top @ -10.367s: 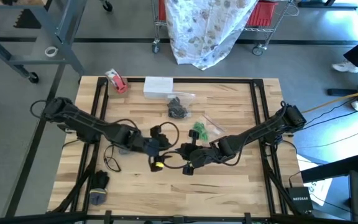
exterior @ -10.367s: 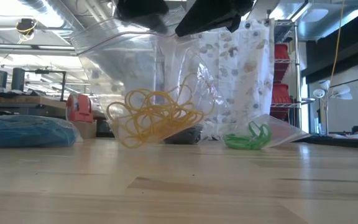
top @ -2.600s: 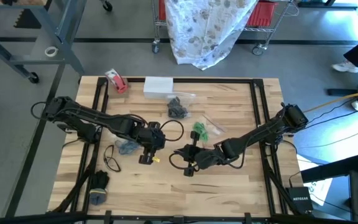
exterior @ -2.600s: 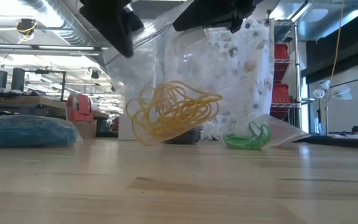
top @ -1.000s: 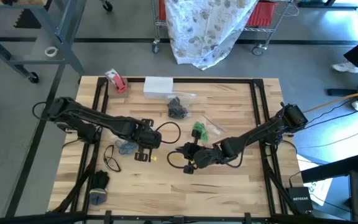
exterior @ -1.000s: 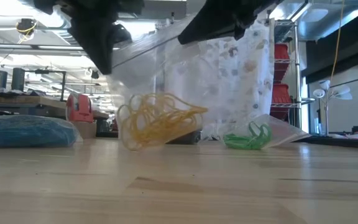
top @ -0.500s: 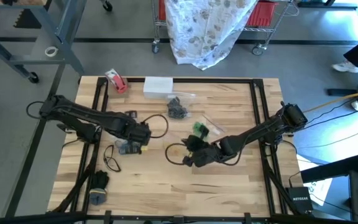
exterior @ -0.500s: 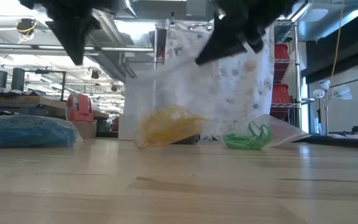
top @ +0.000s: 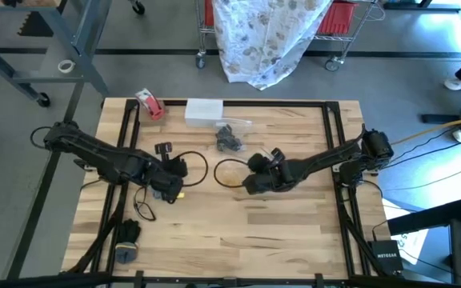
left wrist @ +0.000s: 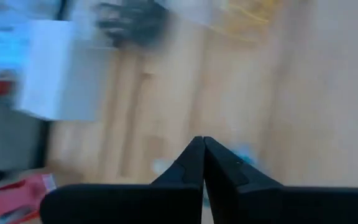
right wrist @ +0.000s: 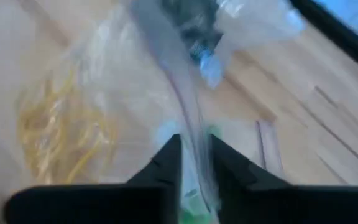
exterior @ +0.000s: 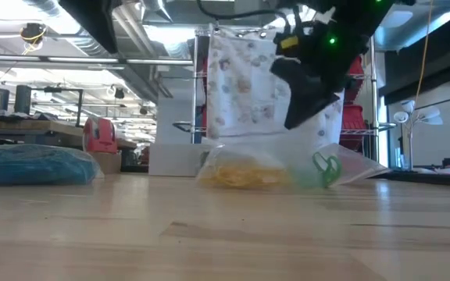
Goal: Sort rubber bands
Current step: Put the transparent zip bag on the table, then return to Home Position
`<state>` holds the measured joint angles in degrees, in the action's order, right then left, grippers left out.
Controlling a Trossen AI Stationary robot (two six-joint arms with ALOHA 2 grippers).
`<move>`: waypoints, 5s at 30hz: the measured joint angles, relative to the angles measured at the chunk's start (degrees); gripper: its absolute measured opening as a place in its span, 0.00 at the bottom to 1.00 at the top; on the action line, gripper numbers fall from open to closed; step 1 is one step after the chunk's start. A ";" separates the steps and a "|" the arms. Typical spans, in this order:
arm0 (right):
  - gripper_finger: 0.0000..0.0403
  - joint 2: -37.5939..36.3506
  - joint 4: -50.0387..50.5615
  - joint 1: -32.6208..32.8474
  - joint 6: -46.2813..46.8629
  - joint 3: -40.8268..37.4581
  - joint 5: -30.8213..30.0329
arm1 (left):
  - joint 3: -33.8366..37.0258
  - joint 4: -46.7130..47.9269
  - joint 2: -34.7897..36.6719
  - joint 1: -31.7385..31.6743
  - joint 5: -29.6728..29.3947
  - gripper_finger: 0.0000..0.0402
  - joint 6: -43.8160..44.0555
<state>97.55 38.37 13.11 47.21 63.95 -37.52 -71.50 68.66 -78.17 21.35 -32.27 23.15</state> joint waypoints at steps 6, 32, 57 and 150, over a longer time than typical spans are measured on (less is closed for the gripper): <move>0.39 -5.02 3.54 -0.03 -19.32 3.53 14.21 | 0.00 -4.59 1.19 -1.58 7.09 0.00 -9.28; 0.06 -61.92 -38.74 -16.16 -39.35 -39.29 30.79 | 38.14 -58.69 41.60 -31.49 31.79 0.00 -25.09; 0.06 -92.31 -41.44 -16.14 -33.56 -58.17 28.90 | 66.24 -72.17 68.52 -30.72 28.68 0.00 -12.59; 0.06 -97.43 -39.90 -16.13 -36.42 -63.55 32.16 | 70.97 -69.35 77.44 -30.68 30.86 0.00 -14.35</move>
<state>0.13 -1.53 -3.02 10.79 0.40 -5.37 -0.54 -0.69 -0.73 -9.32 -1.41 8.80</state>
